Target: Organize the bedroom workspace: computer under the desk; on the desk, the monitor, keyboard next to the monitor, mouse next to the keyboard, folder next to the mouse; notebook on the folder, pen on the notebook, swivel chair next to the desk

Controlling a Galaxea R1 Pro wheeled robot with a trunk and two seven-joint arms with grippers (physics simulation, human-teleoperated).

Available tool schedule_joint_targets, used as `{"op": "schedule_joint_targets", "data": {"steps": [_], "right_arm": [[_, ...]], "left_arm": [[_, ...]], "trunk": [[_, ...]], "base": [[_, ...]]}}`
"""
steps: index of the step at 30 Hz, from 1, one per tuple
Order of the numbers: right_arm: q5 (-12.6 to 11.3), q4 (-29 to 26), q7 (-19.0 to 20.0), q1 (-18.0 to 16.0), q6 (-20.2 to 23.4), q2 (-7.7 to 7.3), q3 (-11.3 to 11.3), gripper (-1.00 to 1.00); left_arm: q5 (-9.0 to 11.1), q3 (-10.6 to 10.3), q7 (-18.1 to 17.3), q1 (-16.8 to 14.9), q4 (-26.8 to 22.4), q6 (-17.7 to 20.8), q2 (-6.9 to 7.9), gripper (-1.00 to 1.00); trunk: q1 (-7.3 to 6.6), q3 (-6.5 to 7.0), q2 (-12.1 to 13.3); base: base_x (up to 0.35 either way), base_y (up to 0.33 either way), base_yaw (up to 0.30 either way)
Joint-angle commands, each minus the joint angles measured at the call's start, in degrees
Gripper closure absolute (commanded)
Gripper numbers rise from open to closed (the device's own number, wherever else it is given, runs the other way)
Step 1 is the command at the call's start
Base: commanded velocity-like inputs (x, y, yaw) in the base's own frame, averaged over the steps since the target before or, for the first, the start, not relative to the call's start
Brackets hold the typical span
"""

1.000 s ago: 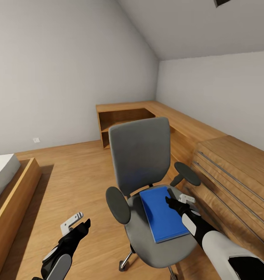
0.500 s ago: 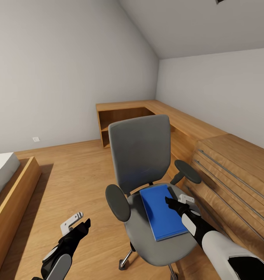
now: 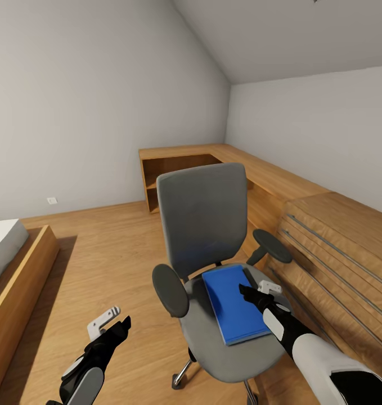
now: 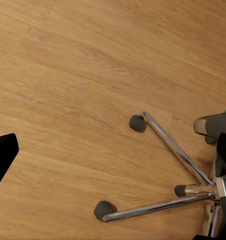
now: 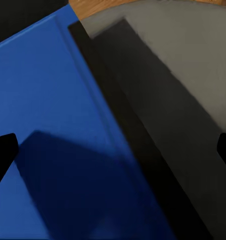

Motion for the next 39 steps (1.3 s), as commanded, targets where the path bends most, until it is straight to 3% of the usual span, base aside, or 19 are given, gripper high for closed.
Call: {"op": "schedule_joint_targets", "data": {"steps": [1, 22, 39], "right_arm": [[-0.62, 0.21, 0.03, -0.01, -0.28, -0.06, 0.51, -1.00], [-0.62, 0.21, 0.03, -0.01, -0.29, -0.06, 0.51, -1.00], [-0.62, 0.19, 0.03, -0.01, -0.28, -0.09, 0.51, -1.00]], "left_arm": [[0.22, -0.09, 0.41, -0.05, -0.09, 0.13, 0.05, -1.00], [0.51, 0.00, -0.07, -0.03, 0.13, 0.25, 0.23, -1.00], [0.51, 0.00, -0.12, -0.03, 0.20, 0.19, 0.23, -1.00]], "trunk": [[0.22, -0.24, -0.44], [0.22, -0.24, -0.44], [0.22, -0.24, -0.44]], "base": [[0.000, 0.000, 0.000], [-0.002, 0.000, 0.000], [-0.122, 0.000, 0.000]]}}
